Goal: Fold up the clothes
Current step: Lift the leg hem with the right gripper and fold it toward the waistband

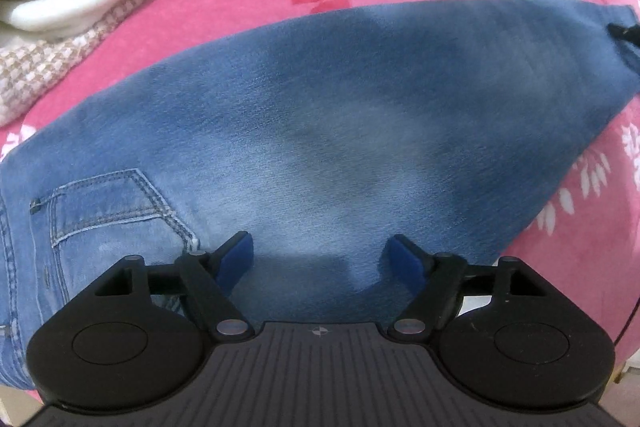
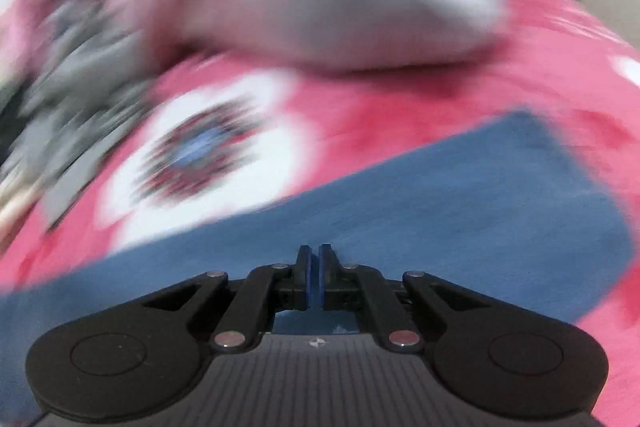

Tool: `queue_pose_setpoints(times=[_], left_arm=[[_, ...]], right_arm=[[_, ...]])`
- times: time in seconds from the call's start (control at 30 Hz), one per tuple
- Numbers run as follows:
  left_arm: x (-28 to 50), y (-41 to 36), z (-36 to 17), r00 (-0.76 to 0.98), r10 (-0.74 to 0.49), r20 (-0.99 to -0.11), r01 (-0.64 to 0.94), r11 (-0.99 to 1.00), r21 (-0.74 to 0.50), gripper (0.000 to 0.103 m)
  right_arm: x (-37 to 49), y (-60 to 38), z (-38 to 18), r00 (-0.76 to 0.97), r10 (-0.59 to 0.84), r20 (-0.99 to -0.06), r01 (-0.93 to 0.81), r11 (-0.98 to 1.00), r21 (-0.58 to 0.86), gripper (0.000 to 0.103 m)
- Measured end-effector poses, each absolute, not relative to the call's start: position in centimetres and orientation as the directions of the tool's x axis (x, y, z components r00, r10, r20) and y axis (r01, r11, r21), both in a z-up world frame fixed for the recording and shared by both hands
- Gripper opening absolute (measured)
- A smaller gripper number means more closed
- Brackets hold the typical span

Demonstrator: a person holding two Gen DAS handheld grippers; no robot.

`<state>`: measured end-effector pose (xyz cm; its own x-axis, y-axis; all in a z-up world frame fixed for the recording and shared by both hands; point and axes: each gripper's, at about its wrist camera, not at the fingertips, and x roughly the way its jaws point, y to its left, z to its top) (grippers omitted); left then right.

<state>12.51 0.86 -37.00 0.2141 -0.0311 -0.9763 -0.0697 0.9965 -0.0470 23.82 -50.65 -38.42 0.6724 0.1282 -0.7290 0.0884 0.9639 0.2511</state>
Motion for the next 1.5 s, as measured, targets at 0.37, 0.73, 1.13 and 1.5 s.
queue_pose_setpoints(times=[0.37, 0.73, 1.13, 1.5], left_arm=[[12.6, 0.8, -37.0, 0.193, -0.021, -0.981, -0.078, 0.996, -0.036, 0.080], [12.0, 0.8, -37.1, 0.205, -0.025, -0.978, -0.085, 0.995, -0.044, 0.081], [11.4, 0.9, -37.5, 0.229, -0.026, -0.973, -0.098, 0.994, -0.049, 0.083], [10.8, 1.1, -37.9, 0.295, -0.032, -0.955, -0.108, 0.992, -0.066, 0.083]], right_arm=[[21.4, -63.0, -36.7, 0.691, 0.011, -0.723, 0.467, 0.756, 0.458, 0.005], [14.9, -63.7, -41.7, 0.685, 0.229, -0.692, 0.596, 0.371, 0.712, 0.047], [16.0, -64.4, -43.1, 0.755, 0.189, -0.628, 0.581, 0.253, 0.774, 0.015], [16.8, -59.8, -34.9, 0.825, 0.255, -0.505, 0.406, 0.356, 0.842, 0.008]])
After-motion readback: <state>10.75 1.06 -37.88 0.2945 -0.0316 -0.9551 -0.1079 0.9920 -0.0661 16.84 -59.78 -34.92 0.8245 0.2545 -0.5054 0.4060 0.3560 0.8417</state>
